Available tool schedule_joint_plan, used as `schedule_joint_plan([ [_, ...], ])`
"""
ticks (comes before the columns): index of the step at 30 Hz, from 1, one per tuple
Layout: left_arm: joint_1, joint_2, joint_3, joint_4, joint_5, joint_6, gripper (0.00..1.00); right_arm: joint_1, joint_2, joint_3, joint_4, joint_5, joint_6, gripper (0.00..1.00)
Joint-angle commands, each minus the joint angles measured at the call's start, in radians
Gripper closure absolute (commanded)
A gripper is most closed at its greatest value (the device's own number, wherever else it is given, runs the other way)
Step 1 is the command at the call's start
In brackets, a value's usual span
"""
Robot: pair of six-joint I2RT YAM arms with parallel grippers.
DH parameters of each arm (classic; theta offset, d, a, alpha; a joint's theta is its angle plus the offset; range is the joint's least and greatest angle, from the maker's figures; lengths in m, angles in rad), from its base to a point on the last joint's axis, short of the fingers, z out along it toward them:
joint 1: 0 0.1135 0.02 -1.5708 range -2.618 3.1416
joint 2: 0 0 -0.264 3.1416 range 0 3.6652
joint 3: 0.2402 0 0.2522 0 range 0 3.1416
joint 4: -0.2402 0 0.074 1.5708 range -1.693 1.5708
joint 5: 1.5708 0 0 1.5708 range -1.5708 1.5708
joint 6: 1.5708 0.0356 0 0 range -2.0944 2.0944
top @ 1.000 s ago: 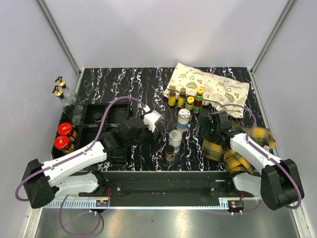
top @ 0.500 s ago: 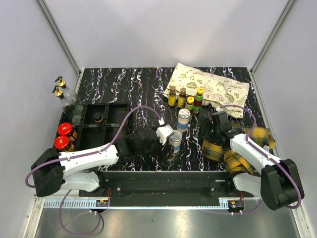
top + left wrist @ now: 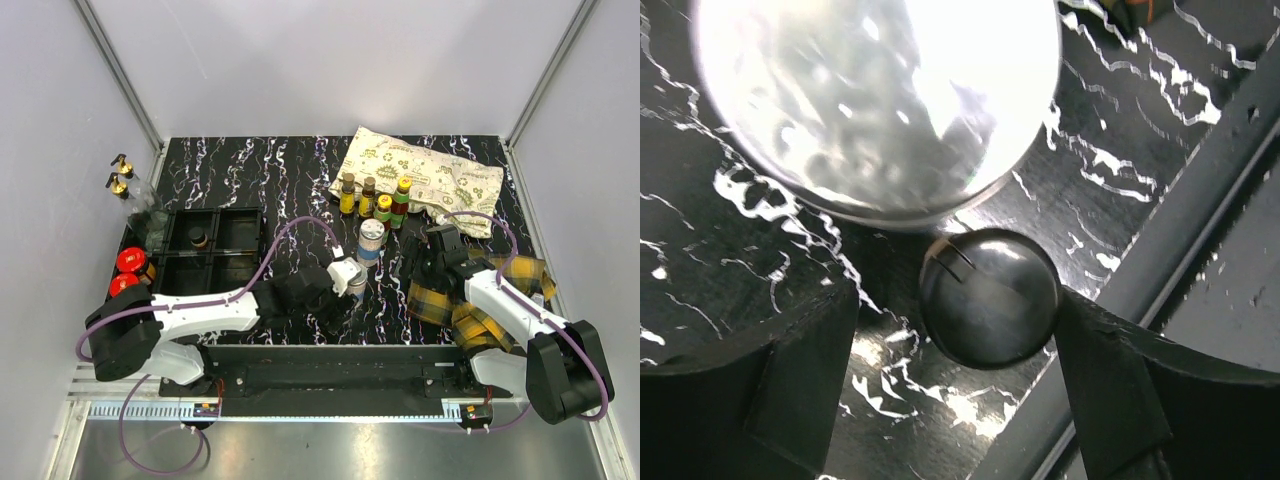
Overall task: Organize the condiment bottles
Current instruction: Pick up the bottle from the center of the board.
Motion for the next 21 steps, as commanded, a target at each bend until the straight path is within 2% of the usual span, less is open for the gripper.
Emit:
schedule_joint_plan([
  [1, -0.005, -0.019, 0.018, 0.128, -0.053, -0.018, 0.21, -0.006, -0.018, -0.002, 0.02, 0.004, 0.002, 0.0],
  [6, -0.005, -0.013, 0.012, 0.169, -0.045, -0.029, 0.23, -0.004, -0.022, -0.002, 0.019, 0.006, 0.002, 0.0],
  [8, -0.005, 0.0, 0.018, 0.162, -0.032, -0.021, 0.32, -0.006, -0.021, -0.002, 0.02, 0.006, 0.002, 0.0],
  [9, -0.005, 0.007, 0.023, 0.157, -0.027, -0.017, 0.42, -0.004, -0.022, -0.002, 0.019, 0.006, 0.001, 0.0],
  [11, -0.005, 0.014, 0.029, 0.134, -0.024, -0.006, 0.52, -0.006, -0.021, -0.002, 0.019, 0.004, 0.001, 0.0],
  [12, -0.005, 0.014, 0.03, 0.125, -0.024, -0.003, 0.62, -0.006, -0.021, -0.004, 0.017, 0.006, -0.001, 0.0],
  [14, -0.005, 0.005, 0.033, 0.1, -0.03, 0.003, 0.76, -0.006, -0.022, -0.002, 0.019, 0.004, -0.001, 0.0],
  [15, -0.005, -0.003, 0.032, 0.096, -0.035, 0.005, 0.86, -0.006, -0.021, -0.002, 0.019, 0.006, -0.002, 0.0],
  [17, -0.004, -0.025, 0.03, 0.077, -0.041, 0.01, 0.98, -0.006, -0.019, -0.002, 0.02, 0.007, -0.001, 0.0],
  [21, -0.005, -0.065, 0.027, 0.046, -0.056, 0.019, 1.0, -0.004, -0.013, 0.001, 0.025, 0.004, -0.001, 0.0],
])
